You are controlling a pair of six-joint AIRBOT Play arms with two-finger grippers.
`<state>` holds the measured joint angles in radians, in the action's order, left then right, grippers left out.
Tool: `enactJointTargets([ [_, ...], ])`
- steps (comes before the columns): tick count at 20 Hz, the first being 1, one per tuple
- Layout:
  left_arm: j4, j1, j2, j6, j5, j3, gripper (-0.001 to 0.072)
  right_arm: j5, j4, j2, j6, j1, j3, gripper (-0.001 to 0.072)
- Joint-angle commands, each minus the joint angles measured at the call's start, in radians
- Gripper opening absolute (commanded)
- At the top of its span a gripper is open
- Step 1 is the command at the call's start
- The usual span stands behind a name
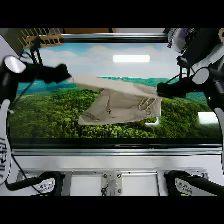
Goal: Fold the clothes and pants, and hang the long-sleeved shirts on hangers.
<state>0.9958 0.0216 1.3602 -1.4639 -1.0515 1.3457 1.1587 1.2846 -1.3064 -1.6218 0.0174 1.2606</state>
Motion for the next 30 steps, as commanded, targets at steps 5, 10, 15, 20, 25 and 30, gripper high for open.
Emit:
enactJointTargets([
  [5,0.029,-0.076,-0.171,0.016,0.314,-0.627,0.0006,-0.113,0.04,0.007,-0.001,0.032,-0.248,0.0014],
  [10,0.014,-0.076,-0.171,0.016,0.412,-0.686,0.0006,-0.126,0.018,0.007,-0.001,0.032,-0.286,0.002],
  [15,0.018,-0.059,-0.183,0.013,0.319,-0.628,0.055,-0.1,-0.119,0.026,0.027,0.008,-0.254,0.0713],
  [20,0.032,-0.007,-0.336,0.013,0.167,-0.546,0.0549,-0.008,-0.119,0.18,0.091,-0.179,-0.204,0.0713],
  [25,0.031,-0.095,-0.428,-0.017,0.187,-0.546,0.0154,0.063,-0.308,0.14,0.268,-0.422,-0.206,0.072],
  [30,0.029,-0.256,-0.386,-0.018,0.221,-0.546,0.0006,0.056,-0.509,-0.061,0.457,-0.494,-0.206,0.072],
])
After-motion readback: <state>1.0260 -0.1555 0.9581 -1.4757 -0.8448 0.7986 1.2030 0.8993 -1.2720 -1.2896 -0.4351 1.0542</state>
